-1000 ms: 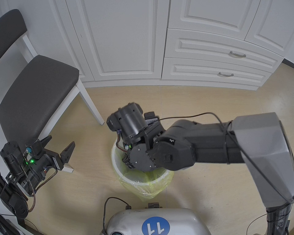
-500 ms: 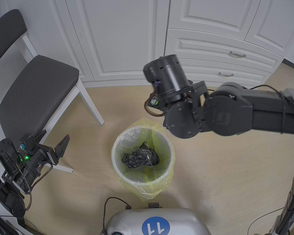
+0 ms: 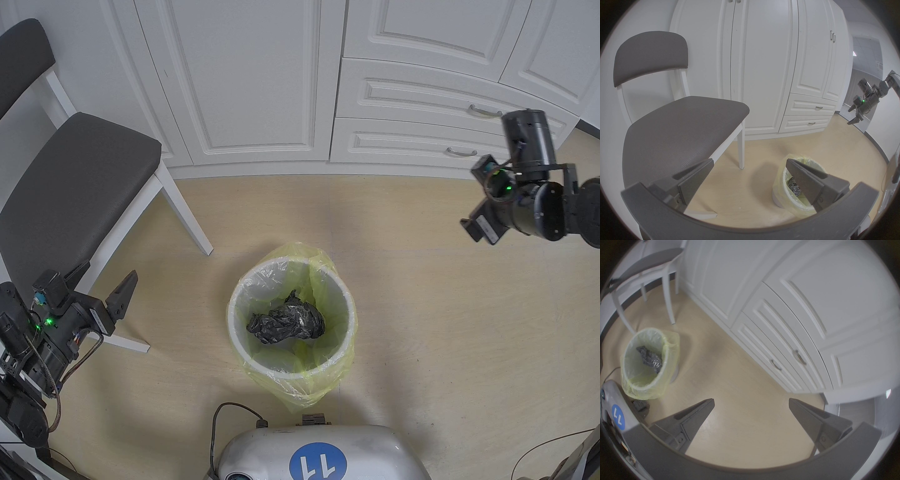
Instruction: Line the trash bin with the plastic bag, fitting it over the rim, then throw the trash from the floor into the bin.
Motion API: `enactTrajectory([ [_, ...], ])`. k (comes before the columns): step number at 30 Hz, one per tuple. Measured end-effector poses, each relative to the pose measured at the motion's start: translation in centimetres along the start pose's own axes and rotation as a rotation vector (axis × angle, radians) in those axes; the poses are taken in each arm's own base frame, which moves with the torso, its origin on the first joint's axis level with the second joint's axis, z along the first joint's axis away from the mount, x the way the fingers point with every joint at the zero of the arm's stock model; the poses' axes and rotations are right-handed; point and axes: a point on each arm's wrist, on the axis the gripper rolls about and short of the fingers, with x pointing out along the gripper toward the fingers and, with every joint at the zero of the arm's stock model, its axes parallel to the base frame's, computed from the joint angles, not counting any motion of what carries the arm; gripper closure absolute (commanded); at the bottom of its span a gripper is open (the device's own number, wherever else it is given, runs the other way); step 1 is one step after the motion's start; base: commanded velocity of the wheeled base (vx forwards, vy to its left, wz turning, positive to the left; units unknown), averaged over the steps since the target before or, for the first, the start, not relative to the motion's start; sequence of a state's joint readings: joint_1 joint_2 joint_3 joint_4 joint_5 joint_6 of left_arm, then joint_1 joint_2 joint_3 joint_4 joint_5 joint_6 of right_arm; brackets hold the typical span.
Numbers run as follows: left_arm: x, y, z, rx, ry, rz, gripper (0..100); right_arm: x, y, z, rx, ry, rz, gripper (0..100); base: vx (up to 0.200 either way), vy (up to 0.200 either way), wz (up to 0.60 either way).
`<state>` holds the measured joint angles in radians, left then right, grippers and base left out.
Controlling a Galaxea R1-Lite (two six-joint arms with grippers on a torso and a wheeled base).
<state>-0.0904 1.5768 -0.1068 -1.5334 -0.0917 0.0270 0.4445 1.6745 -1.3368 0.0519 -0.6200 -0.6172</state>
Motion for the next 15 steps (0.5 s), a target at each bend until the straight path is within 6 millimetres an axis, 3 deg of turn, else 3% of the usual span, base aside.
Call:
enactTrajectory([
  [15, -0.5, -0.3, -0.3, -0.001, 0.017, -0.01, 0, 0.2, -8.4, -15.3, 0.459, 0.042, -0.05, 0, 0.0, 0.0, 0.0],
])
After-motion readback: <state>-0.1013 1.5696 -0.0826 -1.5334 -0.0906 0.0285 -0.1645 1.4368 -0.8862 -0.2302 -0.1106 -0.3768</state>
